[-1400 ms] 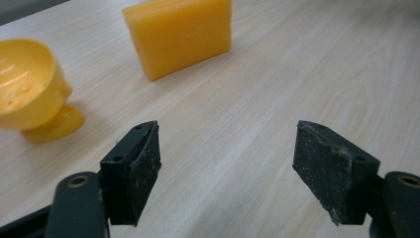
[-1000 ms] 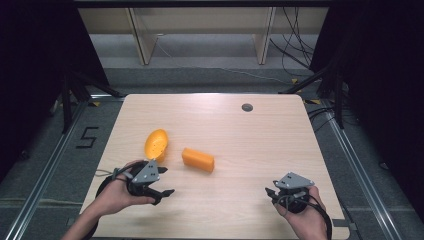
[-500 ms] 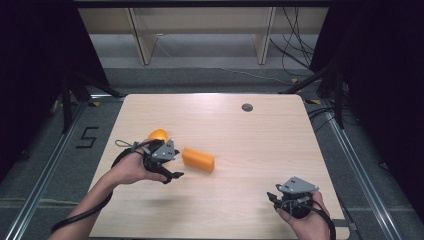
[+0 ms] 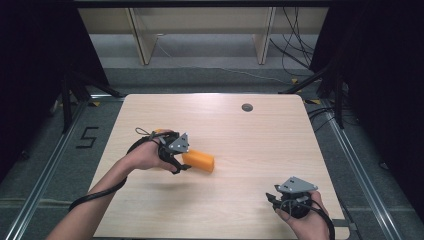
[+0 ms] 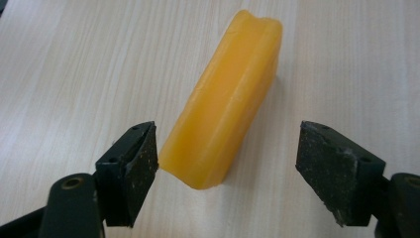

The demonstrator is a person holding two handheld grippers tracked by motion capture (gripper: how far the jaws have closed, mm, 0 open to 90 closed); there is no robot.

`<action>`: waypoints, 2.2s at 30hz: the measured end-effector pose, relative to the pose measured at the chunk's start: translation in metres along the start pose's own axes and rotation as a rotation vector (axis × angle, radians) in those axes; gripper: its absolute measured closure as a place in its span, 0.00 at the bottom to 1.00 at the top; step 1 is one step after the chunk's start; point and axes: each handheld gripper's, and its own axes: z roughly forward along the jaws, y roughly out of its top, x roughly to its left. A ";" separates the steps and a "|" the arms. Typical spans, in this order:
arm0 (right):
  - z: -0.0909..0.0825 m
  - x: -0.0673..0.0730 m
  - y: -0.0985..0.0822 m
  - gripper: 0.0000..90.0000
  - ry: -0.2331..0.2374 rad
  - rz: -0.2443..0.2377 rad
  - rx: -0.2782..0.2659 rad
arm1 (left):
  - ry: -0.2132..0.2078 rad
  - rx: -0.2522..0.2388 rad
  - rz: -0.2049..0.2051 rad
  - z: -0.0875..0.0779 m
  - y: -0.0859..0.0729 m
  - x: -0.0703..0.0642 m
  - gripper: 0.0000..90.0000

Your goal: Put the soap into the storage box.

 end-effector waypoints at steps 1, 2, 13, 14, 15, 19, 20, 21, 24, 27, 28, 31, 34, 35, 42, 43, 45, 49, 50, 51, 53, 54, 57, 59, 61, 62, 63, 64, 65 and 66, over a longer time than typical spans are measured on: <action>0.000 0.000 0.000 0.64 0.001 0.004 0.002 | -0.003 0.008 0.015 0.005 0.001 0.003 0.26; 0.000 0.000 0.000 0.64 0.001 0.004 0.002 | -0.003 0.008 0.015 0.005 0.001 0.003 0.25; 0.002 -0.001 0.000 0.64 0.014 -0.001 0.010 | -0.047 0.042 0.011 0.029 0.004 0.011 0.25; 0.002 -0.001 0.000 0.64 0.014 -0.001 0.010 | -0.036 0.034 0.011 0.031 0.004 0.011 0.25; 0.002 -0.001 0.000 0.64 0.013 -0.002 0.009 | -0.043 0.034 0.004 0.032 0.005 0.011 0.25; 0.001 0.001 0.000 0.64 0.018 0.025 0.015 | -0.051 0.053 -0.005 0.039 0.004 0.012 0.25; 0.001 0.000 0.000 0.64 0.018 0.027 0.016 | -0.053 0.070 0.002 0.040 0.004 0.012 0.25; 0.001 0.000 0.000 0.64 0.019 0.027 0.016 | -0.052 0.077 -0.001 0.042 0.003 0.011 0.25; 0.002 0.001 -0.001 0.64 0.019 0.025 0.013 | -0.046 0.096 0.005 0.045 0.003 0.012 0.27; 0.002 0.001 -0.001 0.63 0.019 0.024 0.013 | -0.041 0.101 -0.003 0.047 0.004 0.012 0.32; 0.002 0.001 -0.001 0.63 0.018 0.030 0.012 | -0.032 0.109 -0.006 0.048 0.004 0.012 0.33; 0.002 -0.001 -0.001 0.63 0.020 0.017 0.012 | -0.024 0.136 0.002 0.048 0.005 0.013 0.37; 0.003 -0.001 -0.001 0.63 0.021 0.012 0.013 | -0.027 0.161 0.019 0.048 0.006 0.013 0.39; 0.003 -0.001 -0.001 0.63 0.022 0.014 0.015 | -0.028 0.170 0.017 0.047 0.007 0.013 0.39; 0.003 -0.001 -0.001 0.63 0.020 0.009 0.012 | -0.058 0.203 0.011 0.047 0.008 0.006 0.54; 0.003 -0.001 -0.001 0.63 0.020 0.011 0.012 | -0.053 0.215 0.016 0.047 0.009 0.005 0.56; 0.003 -0.001 -0.002 0.63 0.019 0.009 0.013 | -0.042 0.242 0.008 0.046 0.011 0.001 0.58; 0.003 -0.001 -0.001 0.63 0.022 0.008 0.021 | -0.034 0.259 -0.021 0.045 0.012 -0.004 0.59; 0.003 -0.001 -0.001 0.63 0.023 0.009 0.022 | -0.034 0.261 -0.034 0.044 0.012 -0.004 0.60; 0.003 0.001 -0.002 0.62 0.025 0.032 0.025 | -0.030 0.261 -0.035 0.044 0.013 -0.003 0.61; 0.003 0.000 -0.001 0.62 0.026 0.028 0.033 | -0.030 0.257 -0.067 0.043 0.012 -0.004 0.65; 0.003 0.000 -0.001 0.62 0.027 0.027 0.032 | -0.028 0.251 -0.101 0.043 0.012 -0.004 0.67; 0.003 0.000 -0.002 0.62 0.028 0.029 0.032 | -0.016 0.247 -0.119 0.042 0.011 -0.004 0.67; 0.004 -0.001 -0.002 0.62 0.026 0.015 0.023 | -0.017 0.244 -0.162 0.042 0.010 -0.005 0.67; 0.003 0.000 -0.002 0.62 0.029 0.032 0.032 | -0.023 0.244 -0.175 0.041 0.010 -0.006 0.67; 0.003 0.000 -0.002 0.62 0.029 0.033 0.032 | -0.032 0.243 -0.204 0.040 0.010 -0.006 0.67; 0.003 0.000 -0.002 0.62 0.028 0.032 0.032 | -0.036 0.240 -0.216 0.038 0.010 -0.006 0.67; 0.003 0.000 -0.002 0.61 0.027 0.036 0.027 | -0.042 0.213 -0.298 0.036 0.010 -0.009 0.67; 0.003 0.000 -0.002 0.61 0.027 0.035 0.026 | -0.041 0.209 -0.327 0.033 0.011 -0.010 0.67; 0.003 0.000 -0.002 0.61 0.027 0.035 0.026 | -0.041 0.209 -0.327 0.033 0.011 -0.010 0.67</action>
